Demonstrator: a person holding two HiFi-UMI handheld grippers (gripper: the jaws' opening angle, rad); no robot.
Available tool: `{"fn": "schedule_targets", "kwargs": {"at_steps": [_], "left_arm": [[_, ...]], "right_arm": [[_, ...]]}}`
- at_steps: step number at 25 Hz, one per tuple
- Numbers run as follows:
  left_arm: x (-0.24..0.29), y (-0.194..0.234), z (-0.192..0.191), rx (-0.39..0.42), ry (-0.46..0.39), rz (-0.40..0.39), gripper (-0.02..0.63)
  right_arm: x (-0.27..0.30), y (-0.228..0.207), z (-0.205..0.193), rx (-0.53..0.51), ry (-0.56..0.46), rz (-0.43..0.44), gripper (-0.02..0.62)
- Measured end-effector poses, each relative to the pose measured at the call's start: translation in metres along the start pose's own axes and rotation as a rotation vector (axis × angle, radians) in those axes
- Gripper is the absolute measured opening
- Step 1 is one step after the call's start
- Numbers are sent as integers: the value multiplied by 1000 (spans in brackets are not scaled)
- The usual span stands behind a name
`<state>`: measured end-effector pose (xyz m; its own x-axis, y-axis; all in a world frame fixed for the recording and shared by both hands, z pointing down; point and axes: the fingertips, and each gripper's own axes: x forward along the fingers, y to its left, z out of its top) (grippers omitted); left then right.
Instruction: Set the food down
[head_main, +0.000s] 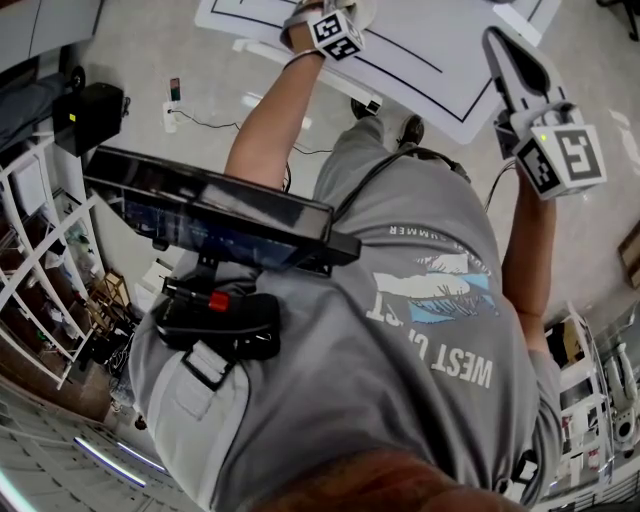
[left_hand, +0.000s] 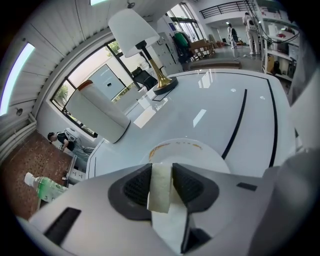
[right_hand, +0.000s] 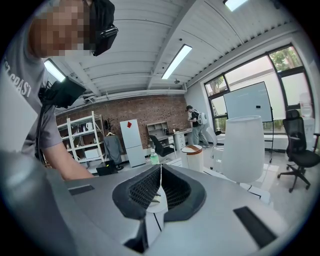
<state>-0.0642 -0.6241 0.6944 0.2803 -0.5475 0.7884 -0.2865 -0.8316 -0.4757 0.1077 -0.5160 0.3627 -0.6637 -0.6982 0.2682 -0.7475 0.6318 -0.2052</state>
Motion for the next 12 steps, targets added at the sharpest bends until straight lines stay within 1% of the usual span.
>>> {"fn": "schedule_targets", "kwargs": {"at_steps": [4,12], "left_arm": [[-5,-5,4,0,3,20,126],[-18,-18,9,11,-5,38,127]], "right_arm": [[-12,0,-5,3,17,0,9],[-24,7,-14,4,45,12,9]]}}
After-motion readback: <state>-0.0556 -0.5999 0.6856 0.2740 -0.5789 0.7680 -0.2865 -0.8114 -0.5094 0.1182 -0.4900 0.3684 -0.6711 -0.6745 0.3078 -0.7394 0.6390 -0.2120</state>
